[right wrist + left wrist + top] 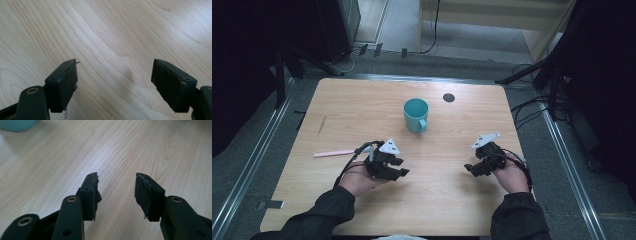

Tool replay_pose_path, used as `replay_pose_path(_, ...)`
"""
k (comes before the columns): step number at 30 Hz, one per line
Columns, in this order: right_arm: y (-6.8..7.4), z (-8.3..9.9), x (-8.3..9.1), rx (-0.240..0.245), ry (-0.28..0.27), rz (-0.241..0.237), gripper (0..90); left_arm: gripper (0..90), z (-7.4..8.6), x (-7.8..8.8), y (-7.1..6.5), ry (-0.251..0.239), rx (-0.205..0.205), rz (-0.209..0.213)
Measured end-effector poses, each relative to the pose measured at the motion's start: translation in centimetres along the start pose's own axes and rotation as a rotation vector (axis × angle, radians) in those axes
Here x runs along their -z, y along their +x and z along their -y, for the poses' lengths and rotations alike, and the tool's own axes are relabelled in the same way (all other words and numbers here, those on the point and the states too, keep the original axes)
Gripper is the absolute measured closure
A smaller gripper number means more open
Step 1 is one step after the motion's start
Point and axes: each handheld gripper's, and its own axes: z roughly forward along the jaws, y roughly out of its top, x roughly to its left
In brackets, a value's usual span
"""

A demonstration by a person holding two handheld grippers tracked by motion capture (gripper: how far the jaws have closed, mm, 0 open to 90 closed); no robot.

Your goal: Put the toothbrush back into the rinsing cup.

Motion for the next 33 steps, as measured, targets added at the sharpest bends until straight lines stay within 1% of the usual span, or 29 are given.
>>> replay_pose_path(1, 0.0, 0.0, 0.0, -0.002, 0.0, -0.001, 21.6, 58.7, 0.0, 0.3, 0.3, 0.014, 0.004, -0.001)
replay_pose_path(3, 0.1, -0.1, 0.0, 0.005, -0.006, -0.004, 21.6, 58.7, 0.0, 0.7, 0.8, 0.013, -0.011, -0.009)
replay_pose_path(5, 0.3, -0.2, -0.1, 0.013, -0.004, -0.009, 21.6, 58.8, -0.2, 1.0, 1.1, 0.01, -0.004, -0.002)
replay_pose_path(6, 0.3, -0.2, -0.1, 0.016, -0.002, -0.01, 21.6, 59.5, -0.2, 1.0, 1.1, 0.01, -0.004, -0.002)
replay_pose_path(7, 0.4, -0.2, -0.1, 0.013, 0.002, -0.016, 21.6, 62.6, -0.2, 1.1, 1.3, 0.012, -0.011, 0.017)
replay_pose_path(8, 0.4, -0.2, -0.1, 0.013, 0.002, -0.016, 21.6, 63.7, -0.2, 1.1, 1.3, 0.012, -0.011, 0.017)
replay_pose_path(9, 0.4, -0.2, 0.0, 0.014, -0.003, -0.017, 21.6, 64.5, -0.1, 1.1, 1.2, 0.021, -0.027, 0.019)
replay_pose_path(10, 0.4, -0.2, 0.0, 0.012, -0.006, -0.015, 21.6, 65.1, -0.1, 1.1, 1.1, 0.025, -0.033, 0.023)
replay_pose_path(11, 0.4, -0.2, 0.0, 0.012, -0.006, -0.015, 21.6, 64.5, -0.1, 1.1, 1.1, 0.025, -0.033, 0.023)
replay_pose_path(12, 0.3, -0.2, 0.2, 0.006, -0.017, -0.016, 21.7, 63.7, -0.1, 1.2, 1.1, 0.029, -0.043, 0.024)
replay_pose_path(13, 0.4, -0.2, 0.2, 0.003, -0.019, -0.018, 21.6, 62.0, -0.1, 1.2, 1.0, 0.03, -0.037, 0.027)
replay_pose_path(15, 0.4, -0.3, 0.2, 0.007, -0.023, -0.022, 21.6, 54.6, -0.2, 1.2, 1.0, 0.036, -0.033, 0.025)
replay_pose_path(16, 0.5, -0.3, 0.2, 0.01, -0.024, -0.027, 21.6, 53.6, -0.2, 1.4, 1.0, 0.056, -0.028, 0.036)
replay_pose_path(17, 0.5, -0.4, 0.2, 0.011, -0.028, -0.034, 21.6, 53.6, -0.2, 1.5, 1.0, 0.058, -0.033, 0.044)
replay_pose_path(19, 0.6, -0.4, 0.2, 0.008, -0.027, -0.034, 21.7, 53.4, -0.2, 1.7, 1.0, 0.056, -0.032, 0.047)
replay_pose_path(20, 0.6, -0.4, 0.2, 0.009, -0.03, -0.035, 21.9, 53.4, -0.2, 1.8, 1.0, 0.055, -0.03, 0.047)
replay_pose_path(21, 0.7, -0.5, 0.2, 0.016, -0.045, -0.043, 22.0, 52.0, -0.2, 2.0, 1.0, 0.053, -0.029, 0.044)
replay_pose_path(22, 0.7, -0.5, 0.2, 0.018, -0.05, -0.045, 22.1, 51.1, -0.1, 2.3, 1.1, 0.047, -0.025, 0.041)
replay_pose_path(23, 0.7, -0.6, 0.3, 0.017, -0.053, -0.048, 22.3, 49.9, -0.1, 2.3, 1.1, 0.047, -0.025, 0.041)
replay_pose_path(24, 0.8, -0.6, 0.2, 0.019, -0.055, -0.05, 22.3, 49.7, 0.0, 2.7, 1.3, 0.039, -0.019, 0.034)
replay_pose_path(25, 0.8, -0.6, 0.2, 0.019, -0.055, -0.05, 22.3, 49.8, 0.0, 2.7, 1.3, 0.039, -0.019, 0.034)
replay_pose_path(26, 0.8, -0.6, 0.2, 0.023, -0.056, -0.053, 22.4, 53.1, 0.2, 3.3, 1.6, 0.009, -0.014, 0.025)
replay_pose_path(27, 0.8, -0.6, 0.2, 0.023, -0.056, -0.053, 22.4, 57.6, 0.2, 3.3, 1.6, 0.009, -0.014, 0.025)
replay_pose_path(28, 0.8, -0.7, 0.2, 0.024, -0.054, -0.056, 22.7, 58.0, 0.4, 4.0, 1.8, -0.026, -0.007, 0.038)
replay_pose_path(29, 0.8, -0.7, 0.2, 0.024, -0.054, -0.056, 22.7, 59.4, 0.4, 4.0, 1.8, -0.026, -0.007, 0.038)
replay_pose_path(30, 0.8, -0.7, 0.1, 0.015, -0.044, -0.063, 23.1, 59.9, 0.5, 4.6, 2.1, -0.032, -0.007, 0.047)
replay_pose_path(31, 0.8, -0.7, 0.1, 0.015, -0.044, -0.063, 23.1, 60.5, 0.5, 4.6, 2.1, -0.032, -0.007, 0.047)
replay_pose_path(33, 0.8, -0.8, 0.0, 0.025, -0.042, -0.072, 23.1, 61.5, 0.6, 5.0, 2.3, -0.031, 0.001, 0.04)
